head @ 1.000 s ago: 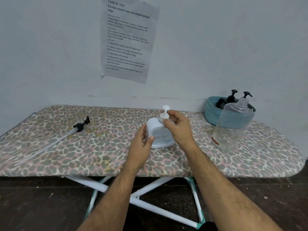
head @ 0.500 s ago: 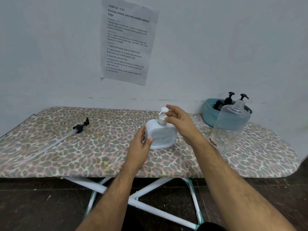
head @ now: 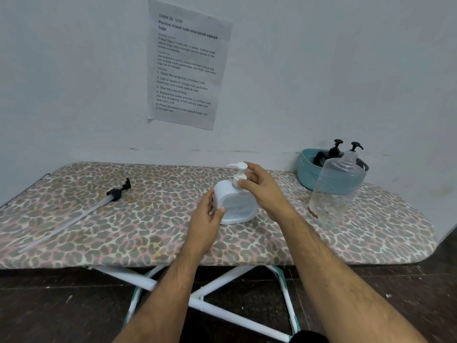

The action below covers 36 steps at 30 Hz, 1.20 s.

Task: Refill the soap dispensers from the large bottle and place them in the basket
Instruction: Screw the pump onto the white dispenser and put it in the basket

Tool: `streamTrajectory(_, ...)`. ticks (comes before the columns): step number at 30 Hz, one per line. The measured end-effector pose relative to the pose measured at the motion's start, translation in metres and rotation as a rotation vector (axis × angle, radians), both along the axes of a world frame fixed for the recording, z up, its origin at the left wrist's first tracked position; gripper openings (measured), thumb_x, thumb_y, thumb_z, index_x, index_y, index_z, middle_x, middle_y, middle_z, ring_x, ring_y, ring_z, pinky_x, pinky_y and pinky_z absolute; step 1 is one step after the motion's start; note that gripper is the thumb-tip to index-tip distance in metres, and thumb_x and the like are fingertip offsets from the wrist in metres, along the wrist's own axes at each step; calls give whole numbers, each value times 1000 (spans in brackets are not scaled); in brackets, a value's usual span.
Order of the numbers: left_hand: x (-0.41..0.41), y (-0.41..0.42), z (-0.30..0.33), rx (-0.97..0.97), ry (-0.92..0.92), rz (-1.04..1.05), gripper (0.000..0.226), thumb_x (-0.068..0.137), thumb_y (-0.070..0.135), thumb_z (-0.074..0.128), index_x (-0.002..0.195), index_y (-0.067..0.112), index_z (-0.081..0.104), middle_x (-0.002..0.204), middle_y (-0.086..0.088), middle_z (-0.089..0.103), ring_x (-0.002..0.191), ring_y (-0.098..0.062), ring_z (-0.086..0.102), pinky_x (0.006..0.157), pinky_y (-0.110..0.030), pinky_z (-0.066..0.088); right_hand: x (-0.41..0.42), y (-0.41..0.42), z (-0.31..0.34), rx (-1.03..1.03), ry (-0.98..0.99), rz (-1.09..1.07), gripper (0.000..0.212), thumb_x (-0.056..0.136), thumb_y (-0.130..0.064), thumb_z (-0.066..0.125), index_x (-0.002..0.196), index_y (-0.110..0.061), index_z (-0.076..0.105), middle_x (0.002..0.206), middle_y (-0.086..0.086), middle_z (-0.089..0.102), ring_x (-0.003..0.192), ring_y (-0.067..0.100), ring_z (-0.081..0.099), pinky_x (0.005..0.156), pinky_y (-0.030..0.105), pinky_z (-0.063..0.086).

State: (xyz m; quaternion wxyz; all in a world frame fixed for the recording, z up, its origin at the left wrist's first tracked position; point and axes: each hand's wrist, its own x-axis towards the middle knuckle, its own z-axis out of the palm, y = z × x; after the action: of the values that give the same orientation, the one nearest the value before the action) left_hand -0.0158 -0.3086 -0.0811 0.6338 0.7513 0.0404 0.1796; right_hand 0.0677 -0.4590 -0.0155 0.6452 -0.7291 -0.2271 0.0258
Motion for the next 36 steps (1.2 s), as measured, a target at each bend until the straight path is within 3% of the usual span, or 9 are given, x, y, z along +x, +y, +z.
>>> streamTrajectory(3,0,0,0,8,0,2,59,96,20,59,148,29,33,139,12,48,116,6,51,98,-29,50,0,-2,-4,-28,-41,0,20,87,-23,73,107,-20,70,91,-9,69,83,8,63,77,29,48)
streamTrajectory(8,0,0,0,15,3,0,59,96,19,58,148,29,33,135,14,49,113,8,52,91,-19,48,-5,4,-8,-8,-59,-53,43,79,-33,79,113,-19,57,107,0,69,99,17,67,86,35,55)
streamTrajectory(11,0,0,0,21,1,4,58,96,20,58,148,29,33,136,14,48,112,8,51,90,-19,48,-6,5,-6,9,-57,-43,32,89,-23,69,120,-20,61,106,-5,70,98,9,66,86,28,52)
streamTrajectory(14,1,0,-1,17,-3,4,58,97,19,58,148,28,34,137,12,48,112,9,51,91,-20,49,-5,4,-7,2,-50,-48,18,92,-16,63,109,-16,68,95,-8,69,87,5,62,79,25,46)
streamTrajectory(18,1,0,0,23,-7,2,57,97,18,58,148,27,34,137,12,48,114,8,51,94,-23,49,-7,5,-13,46,-22,-63,28,86,-28,73,108,-22,56,99,-1,67,90,13,65,77,28,52)
streamTrajectory(24,0,0,0,25,0,3,59,96,19,58,149,25,33,135,14,48,109,13,50,91,-20,48,-9,5,-10,51,0,-54,25,92,-11,61,115,-21,66,104,-10,70,94,2,64,77,15,46)
streamTrajectory(27,-1,0,1,24,1,2,59,96,19,58,149,26,33,134,14,48,110,12,50,94,-24,49,-9,6,-12,37,-8,-81,16,92,-17,62,107,-18,66,102,-5,70,92,7,65,79,23,47)
streamTrajectory(31,-1,-1,2,26,6,8,59,96,18,59,149,26,33,134,14,48,109,12,50,96,-26,50,-11,8,-13,72,2,-75,36,81,-32,72,111,-22,55,107,6,68,101,23,66,85,37,53)
streamTrajectory(36,0,-1,2,27,5,10,59,96,18,58,149,26,33,134,15,47,110,11,50,88,-17,47,-11,6,-9,51,19,-54,19,93,-11,58,108,-19,66,98,-11,68,85,-5,61,72,12,44)
